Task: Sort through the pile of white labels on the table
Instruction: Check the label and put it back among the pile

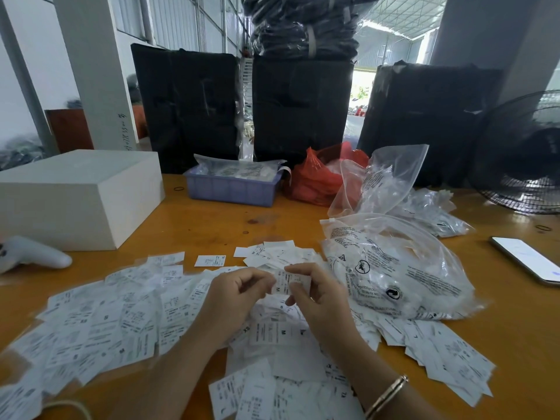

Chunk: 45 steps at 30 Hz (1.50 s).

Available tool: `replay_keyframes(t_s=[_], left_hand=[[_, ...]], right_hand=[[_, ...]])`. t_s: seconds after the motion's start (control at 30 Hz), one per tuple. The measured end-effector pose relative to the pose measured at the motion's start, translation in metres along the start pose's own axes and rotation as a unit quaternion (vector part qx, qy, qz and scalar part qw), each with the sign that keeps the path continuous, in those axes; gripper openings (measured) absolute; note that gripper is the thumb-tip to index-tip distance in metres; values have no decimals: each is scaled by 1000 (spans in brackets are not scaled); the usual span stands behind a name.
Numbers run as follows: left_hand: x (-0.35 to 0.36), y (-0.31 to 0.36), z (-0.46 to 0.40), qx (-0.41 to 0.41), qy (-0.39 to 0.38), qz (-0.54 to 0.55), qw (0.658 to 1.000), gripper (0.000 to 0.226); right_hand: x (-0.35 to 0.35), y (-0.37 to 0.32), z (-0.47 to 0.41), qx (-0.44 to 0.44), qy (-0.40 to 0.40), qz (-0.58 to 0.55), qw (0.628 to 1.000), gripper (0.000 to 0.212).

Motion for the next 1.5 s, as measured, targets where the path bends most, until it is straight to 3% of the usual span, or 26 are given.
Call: replay_keyframes(t_s=[0.17,0.47,0.6,0.7,0.8,1.2,1.3,1.43,1.5], left_hand=[[0,1,0,-9,-1,10,1000,16],[15,-8,3,-59,-82,-13,995,25],[17,-12,3,-65,-93,-18,993,6],[20,-8,2,-52,-100,-19,993,5],[17,-6,2,-45,-84,-12,995,13],[12,-7,0,-36,-44,0,998,4],[10,-3,1,-21,-29,6,999,15],[4,-5,-1,-25,-1,35,999,3],[4,-6,0,-25,0,26,999,3]], right_hand=[[1,5,0,14,-14,2,1000,36],[2,9,-2,19,-16,-16,1000,41],[-5,9,-5,26,10,-73,997,25],[-6,9,-4,23,11,-72,997,21],[-1,8,-3,20,-4,-41,999,26],[5,-1,-2,-16,-25,71,997,34],[16,-1,0,-10,-58,97,994,34],[2,1,-2,-4,-3,74,997,26],[5,-1,-1,-14,-18,97,995,28]])
Point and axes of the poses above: each hand's wrist, its own z-axis away from the middle knuckle, its own x-axis out of the palm, y = z × x, the point moved 10 cm from there along -z, towards the middle knuckle, and after that the axes turned 10 degrees about -z, right-handed, at the moved point
